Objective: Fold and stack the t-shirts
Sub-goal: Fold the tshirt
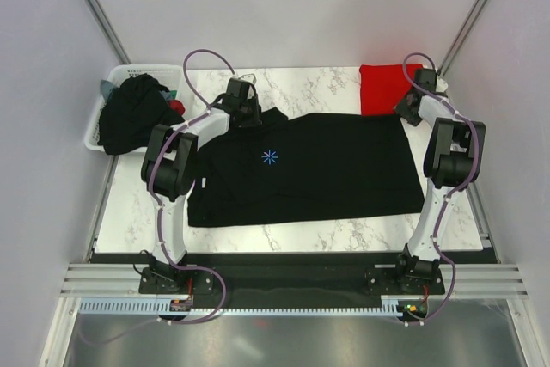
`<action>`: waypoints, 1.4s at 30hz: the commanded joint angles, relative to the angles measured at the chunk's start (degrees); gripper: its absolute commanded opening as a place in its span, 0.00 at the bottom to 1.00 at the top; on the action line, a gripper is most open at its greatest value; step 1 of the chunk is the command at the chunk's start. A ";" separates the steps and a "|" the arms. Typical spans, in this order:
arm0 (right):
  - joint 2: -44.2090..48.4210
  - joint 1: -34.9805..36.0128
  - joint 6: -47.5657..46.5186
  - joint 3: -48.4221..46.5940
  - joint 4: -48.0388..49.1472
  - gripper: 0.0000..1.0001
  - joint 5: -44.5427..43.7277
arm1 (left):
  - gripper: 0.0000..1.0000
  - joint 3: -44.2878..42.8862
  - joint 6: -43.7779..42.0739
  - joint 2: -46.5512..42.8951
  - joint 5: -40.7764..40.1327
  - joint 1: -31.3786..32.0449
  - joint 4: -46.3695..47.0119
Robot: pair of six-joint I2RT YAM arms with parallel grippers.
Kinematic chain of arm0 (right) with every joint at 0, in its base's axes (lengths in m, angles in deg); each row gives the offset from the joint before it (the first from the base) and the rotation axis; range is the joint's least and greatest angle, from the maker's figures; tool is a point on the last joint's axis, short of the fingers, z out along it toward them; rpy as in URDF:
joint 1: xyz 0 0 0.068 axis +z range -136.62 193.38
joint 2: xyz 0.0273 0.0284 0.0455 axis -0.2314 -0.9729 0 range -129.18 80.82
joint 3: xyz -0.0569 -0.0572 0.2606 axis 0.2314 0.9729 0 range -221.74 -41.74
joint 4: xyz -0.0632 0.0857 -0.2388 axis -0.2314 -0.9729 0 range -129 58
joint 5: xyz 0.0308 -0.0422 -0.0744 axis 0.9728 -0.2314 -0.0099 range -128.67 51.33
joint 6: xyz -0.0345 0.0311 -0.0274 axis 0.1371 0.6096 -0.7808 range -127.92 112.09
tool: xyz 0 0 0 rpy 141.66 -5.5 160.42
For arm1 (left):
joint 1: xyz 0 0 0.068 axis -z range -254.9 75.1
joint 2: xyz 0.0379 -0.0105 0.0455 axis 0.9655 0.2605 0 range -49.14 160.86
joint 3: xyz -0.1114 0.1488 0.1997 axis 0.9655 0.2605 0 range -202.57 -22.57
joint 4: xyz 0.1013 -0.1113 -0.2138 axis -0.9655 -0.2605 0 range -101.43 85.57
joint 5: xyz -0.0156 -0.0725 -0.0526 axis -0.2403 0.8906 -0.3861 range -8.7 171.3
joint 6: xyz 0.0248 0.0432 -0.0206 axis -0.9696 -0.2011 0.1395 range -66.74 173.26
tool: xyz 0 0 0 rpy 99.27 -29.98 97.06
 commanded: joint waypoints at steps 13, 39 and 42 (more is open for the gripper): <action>-0.58 -0.13 1.78 -0.53 5.24 0.42 3.58 | 0.02 0.93 2.75 -1.41 1.90 -0.28 3.12; 9.60 -0.04 3.19 11.24 6.47 0.00 6.30 | 0.02 5.23 4.24 -9.76 1.63 -0.10 2.42; 12.59 -0.04 2.67 13.18 6.56 0.00 6.66 | 0.02 6.20 3.98 -11.95 1.02 -0.10 1.72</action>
